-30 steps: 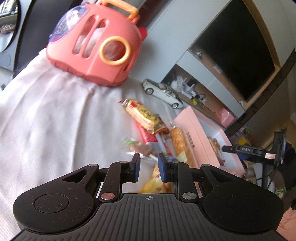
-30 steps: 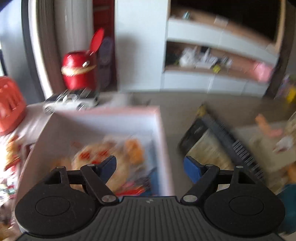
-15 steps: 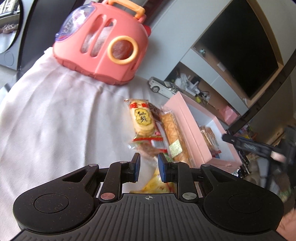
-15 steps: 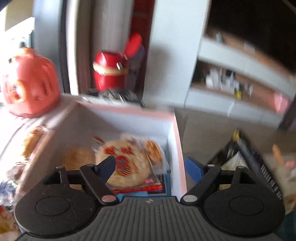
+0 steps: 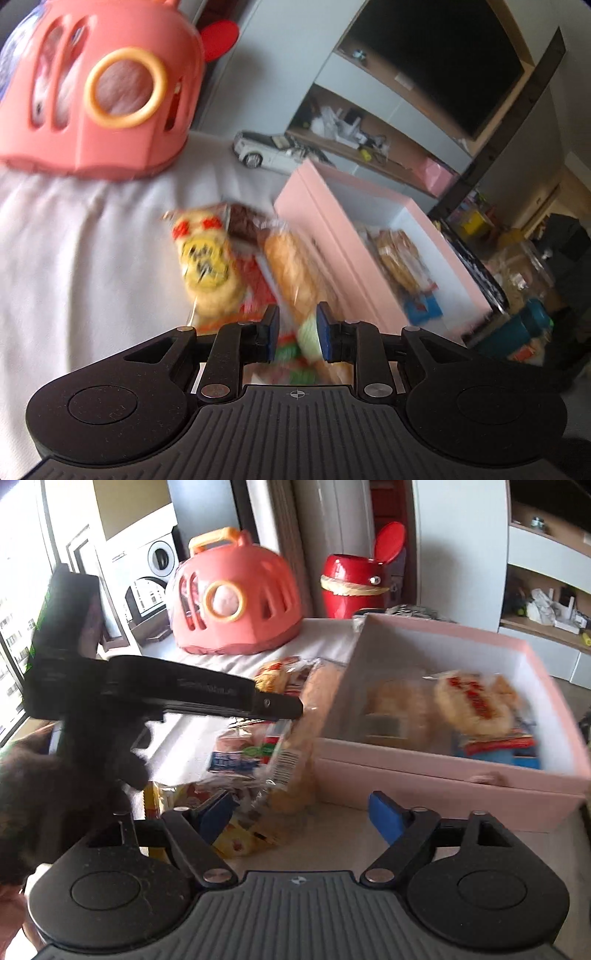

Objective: Organize snacks
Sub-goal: 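Move the right tool toward the long wrapped bread stick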

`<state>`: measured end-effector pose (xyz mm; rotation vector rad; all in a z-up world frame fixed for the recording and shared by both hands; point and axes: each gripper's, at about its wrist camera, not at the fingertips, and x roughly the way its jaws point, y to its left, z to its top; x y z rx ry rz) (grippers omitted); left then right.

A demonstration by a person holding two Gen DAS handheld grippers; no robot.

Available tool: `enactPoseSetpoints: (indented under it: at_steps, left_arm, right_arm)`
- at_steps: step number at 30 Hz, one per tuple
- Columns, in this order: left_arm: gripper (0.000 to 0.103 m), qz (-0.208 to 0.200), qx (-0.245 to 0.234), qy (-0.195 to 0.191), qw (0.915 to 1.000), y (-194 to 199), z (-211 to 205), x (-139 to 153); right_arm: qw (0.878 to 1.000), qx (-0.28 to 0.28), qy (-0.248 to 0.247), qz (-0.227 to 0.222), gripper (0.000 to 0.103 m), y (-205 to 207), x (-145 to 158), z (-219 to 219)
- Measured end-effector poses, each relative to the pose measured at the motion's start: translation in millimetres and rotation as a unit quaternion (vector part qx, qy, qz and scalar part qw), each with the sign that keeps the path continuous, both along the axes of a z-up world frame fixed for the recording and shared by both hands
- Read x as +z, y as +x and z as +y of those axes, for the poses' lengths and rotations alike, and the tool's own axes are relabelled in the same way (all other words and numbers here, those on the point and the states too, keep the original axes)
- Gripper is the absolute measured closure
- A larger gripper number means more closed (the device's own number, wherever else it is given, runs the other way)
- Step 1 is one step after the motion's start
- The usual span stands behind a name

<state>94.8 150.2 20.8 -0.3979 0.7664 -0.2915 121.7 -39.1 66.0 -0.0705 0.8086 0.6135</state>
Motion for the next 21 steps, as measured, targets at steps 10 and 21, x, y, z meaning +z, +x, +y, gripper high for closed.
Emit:
enactPoseSetpoints:
  at_steps: [10,21]
  left_arm:
    - [0.078,0.036,0.0,-0.002,0.9993,-84,41,-6]
    - [0.078,-0.031,0.043,0.062,0.9967,-115,52,27]
  right_arm:
    - [0.995,0.102,0.002,0.002,0.044,-28,-12,39]
    - [0.99,0.127,-0.069,-0.011,0.036,-72,-12,19]
